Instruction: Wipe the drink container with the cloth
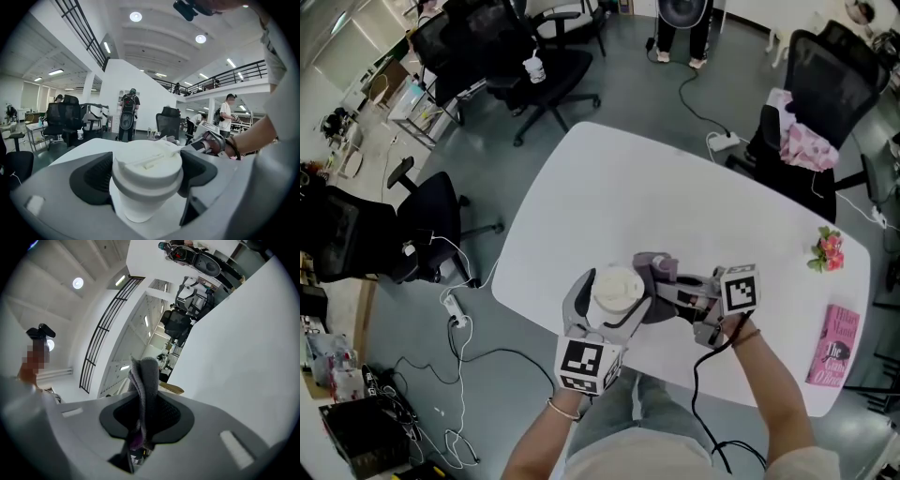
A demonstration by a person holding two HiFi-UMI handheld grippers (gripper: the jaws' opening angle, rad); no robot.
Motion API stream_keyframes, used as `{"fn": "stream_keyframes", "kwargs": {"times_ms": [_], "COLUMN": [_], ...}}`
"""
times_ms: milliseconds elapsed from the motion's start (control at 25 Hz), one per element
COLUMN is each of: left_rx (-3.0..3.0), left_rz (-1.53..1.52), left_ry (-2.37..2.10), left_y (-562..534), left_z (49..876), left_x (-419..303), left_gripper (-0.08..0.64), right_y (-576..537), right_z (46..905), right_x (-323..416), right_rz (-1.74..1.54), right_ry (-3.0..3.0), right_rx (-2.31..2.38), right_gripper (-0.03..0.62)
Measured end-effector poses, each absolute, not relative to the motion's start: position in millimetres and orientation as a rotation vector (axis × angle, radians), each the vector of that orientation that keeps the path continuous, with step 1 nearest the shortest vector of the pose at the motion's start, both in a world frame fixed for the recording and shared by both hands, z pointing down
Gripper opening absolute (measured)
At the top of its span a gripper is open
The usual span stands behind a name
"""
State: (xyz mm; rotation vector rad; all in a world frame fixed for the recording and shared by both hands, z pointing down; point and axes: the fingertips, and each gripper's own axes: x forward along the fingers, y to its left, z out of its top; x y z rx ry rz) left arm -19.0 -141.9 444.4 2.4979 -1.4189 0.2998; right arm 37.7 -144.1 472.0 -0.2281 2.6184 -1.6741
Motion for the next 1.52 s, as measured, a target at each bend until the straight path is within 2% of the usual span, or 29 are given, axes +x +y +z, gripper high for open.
{"fn": "stream_keyframes", "kwargs": {"times_ms": [1520], "left_rx": [2.512], "left_rz": [0.296], "left_ry": [-1.419], "left_y": [-140.6], "left_z": [442.0], "left_x": [-14.5], "left_gripper": [0.451], "right_y": [-149.7], "right_z": [560.9], "right_x": [35.1], "right_rz": [-1.870], "right_ry": [2.704], "right_rx": [-0.621], "right_gripper": [0.072]}}
